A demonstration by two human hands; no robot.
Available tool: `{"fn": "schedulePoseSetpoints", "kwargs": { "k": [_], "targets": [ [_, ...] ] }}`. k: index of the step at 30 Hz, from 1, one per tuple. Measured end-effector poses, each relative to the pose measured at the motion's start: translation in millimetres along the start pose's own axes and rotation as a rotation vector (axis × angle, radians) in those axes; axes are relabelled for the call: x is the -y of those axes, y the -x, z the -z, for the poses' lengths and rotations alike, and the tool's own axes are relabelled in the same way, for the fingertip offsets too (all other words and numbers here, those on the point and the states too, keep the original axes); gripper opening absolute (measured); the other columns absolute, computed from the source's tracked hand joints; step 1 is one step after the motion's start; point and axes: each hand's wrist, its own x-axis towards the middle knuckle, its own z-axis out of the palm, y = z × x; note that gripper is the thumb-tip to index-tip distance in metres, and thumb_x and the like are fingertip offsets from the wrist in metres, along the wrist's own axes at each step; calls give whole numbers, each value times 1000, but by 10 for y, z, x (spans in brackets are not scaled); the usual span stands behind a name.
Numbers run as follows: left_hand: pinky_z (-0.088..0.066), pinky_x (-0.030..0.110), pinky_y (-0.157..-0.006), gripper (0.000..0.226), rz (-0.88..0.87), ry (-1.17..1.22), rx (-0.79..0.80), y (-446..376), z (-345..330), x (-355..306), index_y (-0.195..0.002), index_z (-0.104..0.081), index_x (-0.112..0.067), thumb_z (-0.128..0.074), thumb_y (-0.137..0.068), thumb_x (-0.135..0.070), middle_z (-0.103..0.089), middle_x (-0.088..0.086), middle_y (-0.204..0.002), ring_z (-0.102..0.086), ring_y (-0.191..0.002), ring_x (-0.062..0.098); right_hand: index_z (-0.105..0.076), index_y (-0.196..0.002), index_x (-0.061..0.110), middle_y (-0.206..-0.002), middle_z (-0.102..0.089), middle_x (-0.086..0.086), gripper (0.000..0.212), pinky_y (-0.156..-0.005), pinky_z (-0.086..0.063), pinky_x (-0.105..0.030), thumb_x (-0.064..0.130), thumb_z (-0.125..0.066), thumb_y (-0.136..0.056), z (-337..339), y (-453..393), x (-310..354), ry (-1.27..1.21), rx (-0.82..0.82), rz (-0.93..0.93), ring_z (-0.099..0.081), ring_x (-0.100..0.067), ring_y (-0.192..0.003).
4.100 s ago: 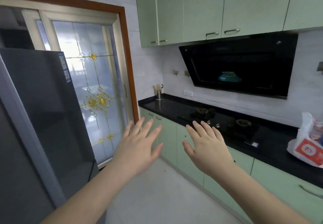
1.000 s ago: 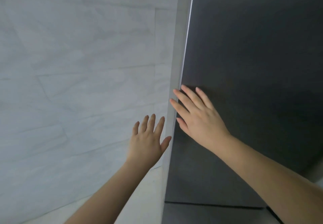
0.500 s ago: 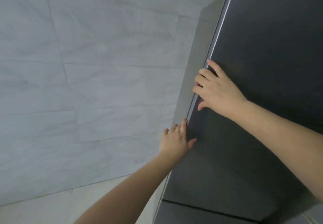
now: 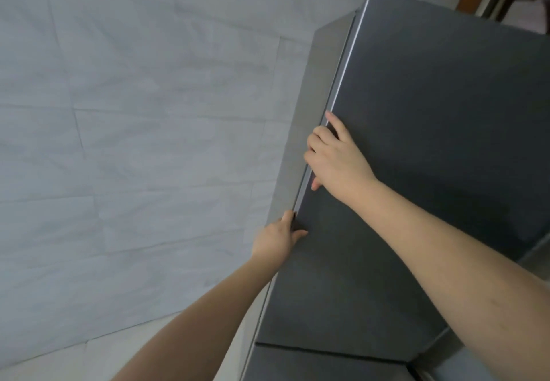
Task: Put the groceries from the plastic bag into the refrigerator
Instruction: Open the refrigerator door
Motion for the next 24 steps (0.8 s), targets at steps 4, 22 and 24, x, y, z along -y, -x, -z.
{"fn": "schedulePoseSetpoints", "kwargs": {
  "k": [4,22,24],
  "targets": [
    [-41,37,-70,43,-8,54,8,20,19,17,-122,-44,-14,-53,-95,-47,-68,9,-111,-62,-99,35,-71,-101,8,-108,-61,-10,60,-119,-10,-52,53,-79,-61,72,-3,66,31,55,-42,-48,-31,-115],
    [-48,31,-80,44,-679,-88,34,837,308,128,-114,-57,-22,-36,-96,-56,-61,-3,-107,-61,-93,17,-69,-110,10,-118,-65,-14,37,-119,-15,-50,40,-62,-89,855,1128,514,-205,100,-353,-51,-33,-122],
    [-49,33,-87,49,-693,-56,38,889,317,138,-124,-54,-22,-33,-96,-56,-60,-2,-119,-59,-103,17,-70,-109,12,-116,-66,-12,33,-119,-15,-49,38,-56,-92,910,1282,592,-210,78,-429,-51,-32,-121]
  ]
}}
